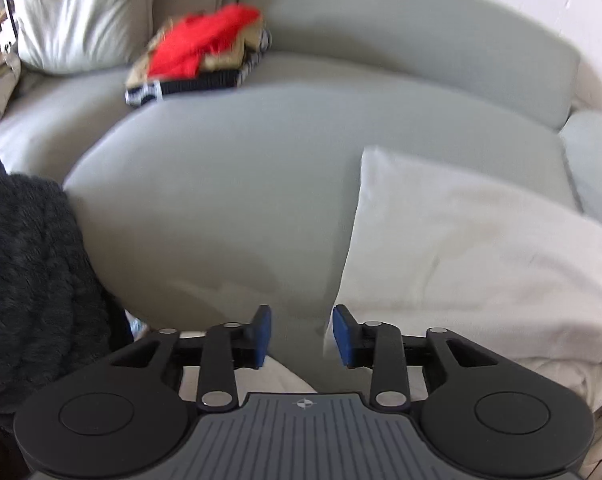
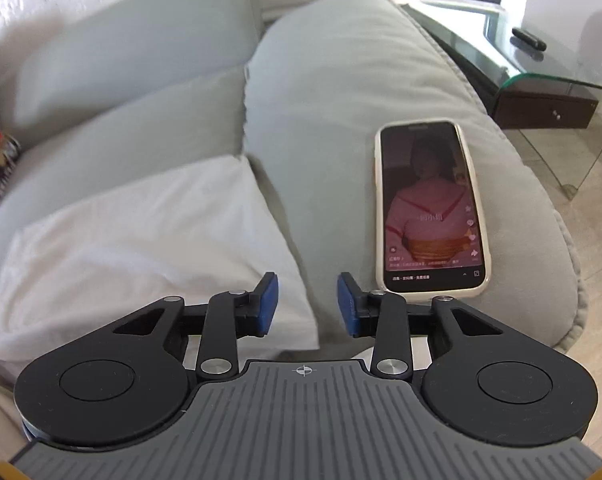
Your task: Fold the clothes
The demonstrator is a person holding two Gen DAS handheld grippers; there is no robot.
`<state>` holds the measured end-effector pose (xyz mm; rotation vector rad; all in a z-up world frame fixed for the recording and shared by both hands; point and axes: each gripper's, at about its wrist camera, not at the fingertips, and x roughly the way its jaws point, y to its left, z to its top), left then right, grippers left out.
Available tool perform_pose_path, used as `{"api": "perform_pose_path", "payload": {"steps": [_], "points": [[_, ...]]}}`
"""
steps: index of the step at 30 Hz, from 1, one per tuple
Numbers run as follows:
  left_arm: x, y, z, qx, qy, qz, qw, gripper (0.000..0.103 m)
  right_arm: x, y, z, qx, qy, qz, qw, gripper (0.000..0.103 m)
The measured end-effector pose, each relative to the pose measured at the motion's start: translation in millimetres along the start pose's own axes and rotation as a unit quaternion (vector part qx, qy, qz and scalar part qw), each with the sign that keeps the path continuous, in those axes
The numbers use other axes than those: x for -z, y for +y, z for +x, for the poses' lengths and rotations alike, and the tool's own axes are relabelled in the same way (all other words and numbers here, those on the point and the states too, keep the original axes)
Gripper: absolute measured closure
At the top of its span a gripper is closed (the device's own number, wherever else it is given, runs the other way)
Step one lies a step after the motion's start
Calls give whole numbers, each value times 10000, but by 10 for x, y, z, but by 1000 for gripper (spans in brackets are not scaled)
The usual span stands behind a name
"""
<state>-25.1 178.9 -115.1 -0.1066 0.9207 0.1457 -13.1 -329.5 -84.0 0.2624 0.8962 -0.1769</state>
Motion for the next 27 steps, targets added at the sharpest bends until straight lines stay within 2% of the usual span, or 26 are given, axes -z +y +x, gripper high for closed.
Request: {"api": "perform_pose_path", "payload": {"steps": [3, 6, 9, 11, 14, 16, 19, 21, 23, 25, 27], "points": [[-36, -117, -50, 548, -137, 127, 9983, 71, -42, 34, 108, -846, 413, 403, 9947, 60], [-95, -492, 78, 1021, -229, 705, 9920, 71, -112, 314, 420, -1306, 826, 457, 9869, 60], [-96, -952, 299, 1379, -277, 1377, 9804, 71, -179, 674, 686, -1403, 919, 175, 9857, 61], [-65, -1156, 441, 1487, -247, 1678, 9742, 70, -156, 848, 814, -1331, 947, -89, 9865, 63], [97, -1215, 537, 1427, 440, 2038, 9676, 79, 24, 751, 766, -1318, 1544, -57, 9792, 63], [235, -1050, 359, 1564, 735, 2145, 9613, 79, 148, 676, 727, -1309, 1954, -24, 9719, 63], [398, -592, 98, 2038, 952, 1372, 9647, 75, 285, 316, 492, -1726, 1905, 486, 9652, 61], [462, -331, 62, 2084, 915, 503, 9725, 70, 353, 96, 447, -1857, 1615, 1058, 9635, 52], [484, -148, 98, 2074, 834, -288, 9743, 70, 410, -95, 454, -1928, 1381, 1683, 9568, 51], [496, -95, 172, 2034, 777, -908, 9718, 70, 456, -228, 524, -2009, 1244, 2351, 9428, 50], [521, -98, 227, 2154, 737, -1279, 9653, 70, 505, -264, 624, -2266, 1244, 2839, 9234, 50]]}}
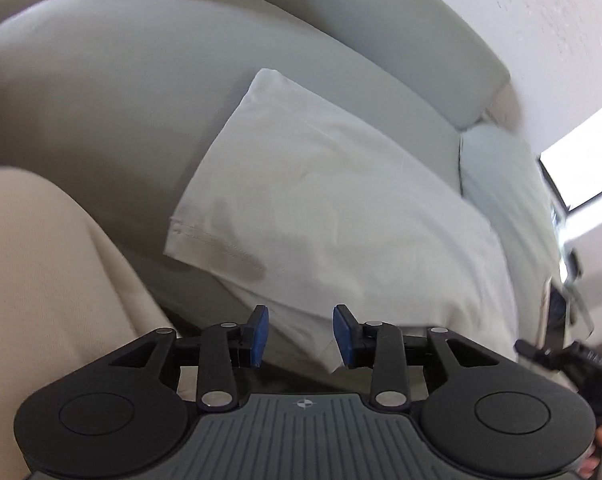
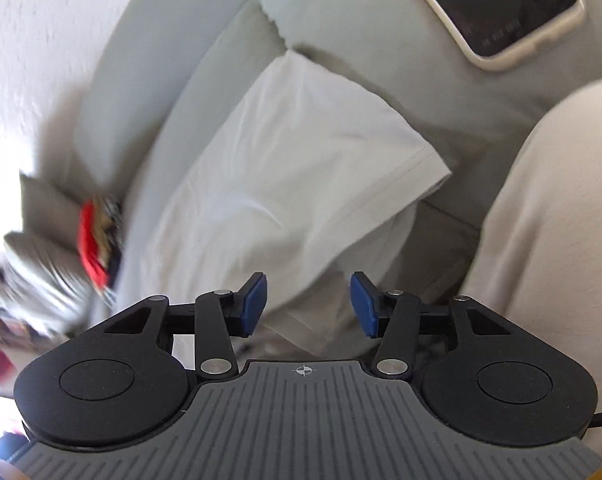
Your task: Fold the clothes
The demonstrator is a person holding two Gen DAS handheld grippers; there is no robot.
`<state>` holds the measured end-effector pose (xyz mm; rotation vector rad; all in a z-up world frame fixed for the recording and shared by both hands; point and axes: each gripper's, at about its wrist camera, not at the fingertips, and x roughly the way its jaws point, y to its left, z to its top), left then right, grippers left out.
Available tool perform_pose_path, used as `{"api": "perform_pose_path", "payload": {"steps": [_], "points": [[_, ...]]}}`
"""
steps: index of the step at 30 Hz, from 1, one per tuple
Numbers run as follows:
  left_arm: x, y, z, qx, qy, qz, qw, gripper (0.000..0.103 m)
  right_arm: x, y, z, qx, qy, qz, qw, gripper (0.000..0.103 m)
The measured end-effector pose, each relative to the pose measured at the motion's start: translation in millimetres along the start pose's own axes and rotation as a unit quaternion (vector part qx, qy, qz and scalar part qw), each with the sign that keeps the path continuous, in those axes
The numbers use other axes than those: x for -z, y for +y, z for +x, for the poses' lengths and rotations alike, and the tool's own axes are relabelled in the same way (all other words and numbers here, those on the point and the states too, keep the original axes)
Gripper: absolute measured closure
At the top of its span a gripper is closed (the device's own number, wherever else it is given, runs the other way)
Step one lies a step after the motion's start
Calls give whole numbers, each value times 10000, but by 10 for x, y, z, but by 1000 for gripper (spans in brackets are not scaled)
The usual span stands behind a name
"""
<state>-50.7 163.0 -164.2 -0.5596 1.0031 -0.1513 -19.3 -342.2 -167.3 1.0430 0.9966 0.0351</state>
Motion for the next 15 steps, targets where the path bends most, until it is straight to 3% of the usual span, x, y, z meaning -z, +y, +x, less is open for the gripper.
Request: {"api": "perform_pose_path", "payload": {"steps": [3, 7, 15], "points": [[13, -24, 62, 181, -12, -172, 9997, 70, 26, -98, 142, -343, 120, 514, 9980, 50], [25, -35, 151, 189, 25, -309, 9993, 70, 105, -146, 358, -266, 153, 711, 9970, 50], [92, 21, 226, 231, 145, -538, 9982, 70, 18, -217, 363, -574, -535, 1061, 9913, 53]]}}
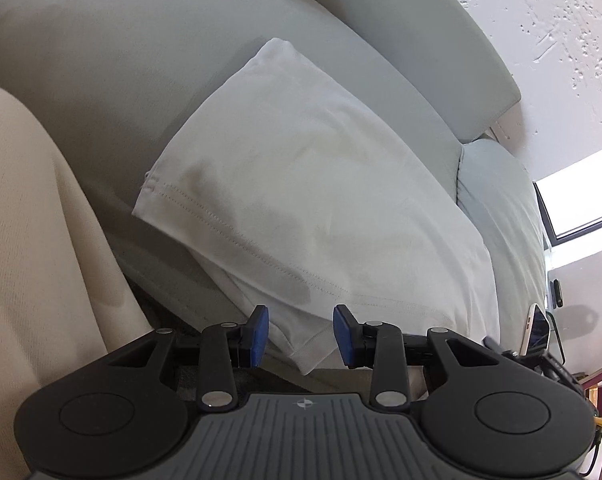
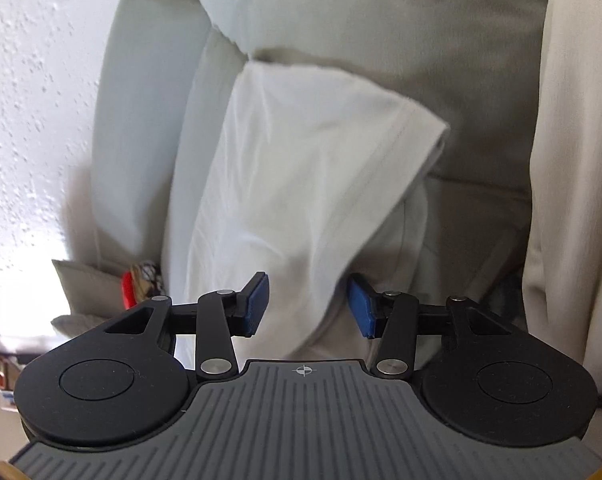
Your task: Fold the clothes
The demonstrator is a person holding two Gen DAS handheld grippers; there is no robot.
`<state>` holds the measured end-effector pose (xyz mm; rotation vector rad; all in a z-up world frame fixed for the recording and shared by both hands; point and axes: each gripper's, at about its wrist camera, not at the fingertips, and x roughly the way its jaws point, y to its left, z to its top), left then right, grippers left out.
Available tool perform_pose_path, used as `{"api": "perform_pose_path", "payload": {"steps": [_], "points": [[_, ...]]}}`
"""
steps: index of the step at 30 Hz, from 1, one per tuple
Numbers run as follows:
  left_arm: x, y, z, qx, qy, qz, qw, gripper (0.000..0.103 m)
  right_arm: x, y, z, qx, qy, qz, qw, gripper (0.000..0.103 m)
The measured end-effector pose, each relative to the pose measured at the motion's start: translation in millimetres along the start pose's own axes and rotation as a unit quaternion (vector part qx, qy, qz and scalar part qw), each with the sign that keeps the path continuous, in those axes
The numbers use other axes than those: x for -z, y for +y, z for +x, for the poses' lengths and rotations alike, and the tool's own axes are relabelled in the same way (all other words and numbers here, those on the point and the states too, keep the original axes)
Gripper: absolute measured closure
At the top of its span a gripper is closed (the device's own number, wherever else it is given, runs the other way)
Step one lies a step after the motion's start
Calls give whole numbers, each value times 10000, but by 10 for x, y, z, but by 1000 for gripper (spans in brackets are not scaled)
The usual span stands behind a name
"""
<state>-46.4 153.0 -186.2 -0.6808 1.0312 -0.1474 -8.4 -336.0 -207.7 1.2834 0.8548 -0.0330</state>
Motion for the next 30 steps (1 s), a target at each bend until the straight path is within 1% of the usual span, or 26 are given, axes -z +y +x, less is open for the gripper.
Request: {"api": "perform_pose_path", "payload": {"steps": [2, 6, 10, 13, 15, 17, 23, 26, 30], "points": [[7, 24, -4, -20, 21, -32, 10000, 70, -63, 2, -22, -122, -220, 91, 9996, 55], [30, 84, -12, -14, 57, -217, 9997, 69, -175, 24, -61, -56, -413, 48, 9991, 56], [47, 182, -30, 154, -35, -739, 9971, 69, -203, -9, -69, 53, -398, 21, 9992, 56], [23, 333, -86, 212, -201, -1265, 9915, 69, -207, -12, -45, 37, -373, -28, 9993, 56], [-13, 397, -102, 256, -291, -1491, 9881, 70, -203, -24, -47, 26, -346, -42, 9994, 56], [-47, 391, -58, 401, -228, -1590, 9862, 70, -201, -33, -45, 24, -330, -53, 9994, 56], [-12, 319, 142, 751, 162, -1809, 9805, 70, -187, -46, -39, 22, -261, -92, 9996, 56], [-11, 331, 278, 840, 280, -1915, 9775, 70, -183, -46, -31, 30, -243, -112, 9996, 56], [-29, 388, 296, 893, 275, -2102, 9732, 70, -182, -45, -44, -13, -256, -111, 9996, 56]]}}
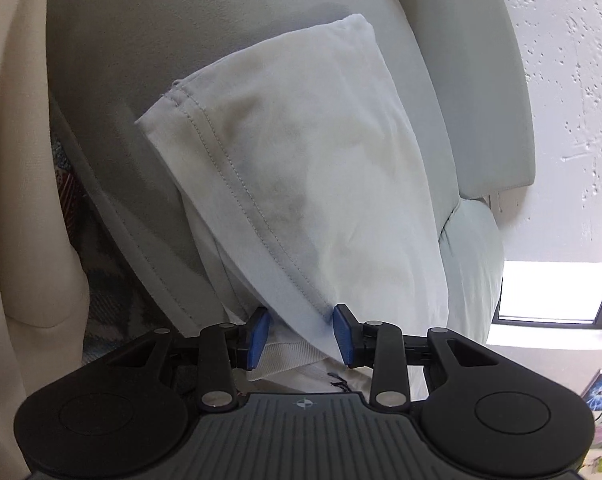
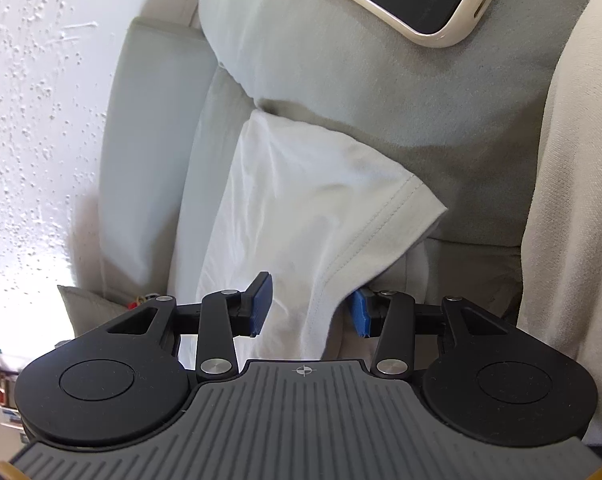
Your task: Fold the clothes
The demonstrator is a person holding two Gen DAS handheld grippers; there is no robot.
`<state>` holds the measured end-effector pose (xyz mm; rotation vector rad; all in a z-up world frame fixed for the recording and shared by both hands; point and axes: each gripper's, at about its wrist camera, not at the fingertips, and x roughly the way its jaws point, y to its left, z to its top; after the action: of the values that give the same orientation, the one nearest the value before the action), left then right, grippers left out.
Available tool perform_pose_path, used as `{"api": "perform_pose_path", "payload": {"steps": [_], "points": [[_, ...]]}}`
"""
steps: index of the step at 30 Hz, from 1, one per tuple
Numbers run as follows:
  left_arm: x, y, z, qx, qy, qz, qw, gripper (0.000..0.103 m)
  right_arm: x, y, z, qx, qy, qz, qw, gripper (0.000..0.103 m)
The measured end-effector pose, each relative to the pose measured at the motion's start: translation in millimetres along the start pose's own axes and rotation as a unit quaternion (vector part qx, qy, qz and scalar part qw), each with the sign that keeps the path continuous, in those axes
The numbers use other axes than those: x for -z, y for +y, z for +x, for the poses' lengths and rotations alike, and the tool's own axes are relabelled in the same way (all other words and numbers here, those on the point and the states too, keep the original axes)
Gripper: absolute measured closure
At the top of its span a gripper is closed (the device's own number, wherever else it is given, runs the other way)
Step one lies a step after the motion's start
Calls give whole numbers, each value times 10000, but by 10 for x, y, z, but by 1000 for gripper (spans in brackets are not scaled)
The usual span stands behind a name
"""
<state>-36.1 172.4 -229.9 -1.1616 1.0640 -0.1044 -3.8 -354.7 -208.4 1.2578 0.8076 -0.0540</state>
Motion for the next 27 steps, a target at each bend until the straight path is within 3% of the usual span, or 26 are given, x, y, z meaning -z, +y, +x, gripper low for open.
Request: {"api": "perform_pose_path", "payload": {"steps": [6, 12, 16, 19, 20, 21, 22, 27], "points": [[-10, -10, -157, 268, -202, -91, 9994, 70, -10, -14, -21, -68, -32, 64, 10000, 56], [-102, 34, -203, 322, -324, -501, 9977, 70, -39, -26, -20, -33, -46, 109, 9999, 56], [-136, -36, -285, 223, -471, -406, 9978, 70, -55, -36, -56, 12, -175, 159, 9997, 56], [-114, -20, -288, 80, -523, -421, 9977, 76, -45, -28, -77, 13, -288, 57, 9996, 81], [-106, -7, -288, 37, -533, -426, 9977, 85, -43, -19, -80, 38, -303, 9, 9995, 92], [-98, -6, -299, -14, -537, -376, 9978, 98, -40, 12, -93, 111, -326, -100, 9994, 95], [-91, -31, -309, -94, -558, -260, 9981, 103, -38, 46, -107, 190, -351, -217, 9990, 97], [-58, -303, -437, -345, -709, 285, 9965, 103, -44, 295, -245, 634, -412, -747, 9943, 99]]}}
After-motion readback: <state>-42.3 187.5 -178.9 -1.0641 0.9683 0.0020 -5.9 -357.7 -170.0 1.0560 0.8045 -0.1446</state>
